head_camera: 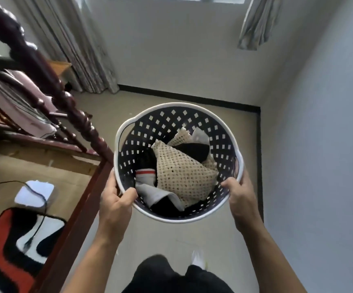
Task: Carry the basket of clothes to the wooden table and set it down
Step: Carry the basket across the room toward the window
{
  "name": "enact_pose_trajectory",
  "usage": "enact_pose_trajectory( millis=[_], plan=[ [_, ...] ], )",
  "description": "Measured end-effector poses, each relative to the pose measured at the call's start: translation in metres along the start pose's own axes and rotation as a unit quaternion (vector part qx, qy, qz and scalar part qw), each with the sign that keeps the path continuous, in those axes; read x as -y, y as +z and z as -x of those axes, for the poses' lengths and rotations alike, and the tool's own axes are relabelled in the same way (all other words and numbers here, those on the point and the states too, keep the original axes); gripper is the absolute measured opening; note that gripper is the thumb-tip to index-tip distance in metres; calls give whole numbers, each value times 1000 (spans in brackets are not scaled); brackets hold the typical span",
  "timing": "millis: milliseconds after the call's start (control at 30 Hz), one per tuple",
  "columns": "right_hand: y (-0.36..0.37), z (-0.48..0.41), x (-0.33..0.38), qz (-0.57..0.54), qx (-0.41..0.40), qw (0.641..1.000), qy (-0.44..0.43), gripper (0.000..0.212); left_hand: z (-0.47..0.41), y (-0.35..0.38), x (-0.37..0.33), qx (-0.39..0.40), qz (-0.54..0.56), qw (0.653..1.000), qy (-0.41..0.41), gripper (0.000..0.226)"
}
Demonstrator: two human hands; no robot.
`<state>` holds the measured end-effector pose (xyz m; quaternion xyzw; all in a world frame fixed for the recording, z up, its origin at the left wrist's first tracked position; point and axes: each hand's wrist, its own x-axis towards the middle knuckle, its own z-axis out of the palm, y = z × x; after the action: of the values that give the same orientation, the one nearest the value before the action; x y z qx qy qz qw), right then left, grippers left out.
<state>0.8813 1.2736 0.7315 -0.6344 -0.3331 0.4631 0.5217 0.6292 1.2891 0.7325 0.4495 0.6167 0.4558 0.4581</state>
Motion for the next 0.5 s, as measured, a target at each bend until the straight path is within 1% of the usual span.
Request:
enact_pose_trajectory(
  millis=[133, 300, 367, 433, 500],
  plan=[
    [34, -86, 25, -2, 59, 998, -7, 78, -67, 12, -9, -50, 35, 998, -11, 54],
    [92, -204, 41, 26, 121, 992, -23, 76, -177, 21, -5, -100, 71, 992, -31, 61],
    [117, -251, 50, 33, 130, 991, -25, 77, -228, 24, -11, -108, 76, 991, -25, 56],
    [139, -296, 63, 36, 129, 991, -26, 77, -280, 27, -20, -112, 75, 991, -23, 45],
    [157, -336, 79, 33, 120, 992, -33, 77, -328, 31, -36, -112, 79, 990, -24, 42]
  ],
)
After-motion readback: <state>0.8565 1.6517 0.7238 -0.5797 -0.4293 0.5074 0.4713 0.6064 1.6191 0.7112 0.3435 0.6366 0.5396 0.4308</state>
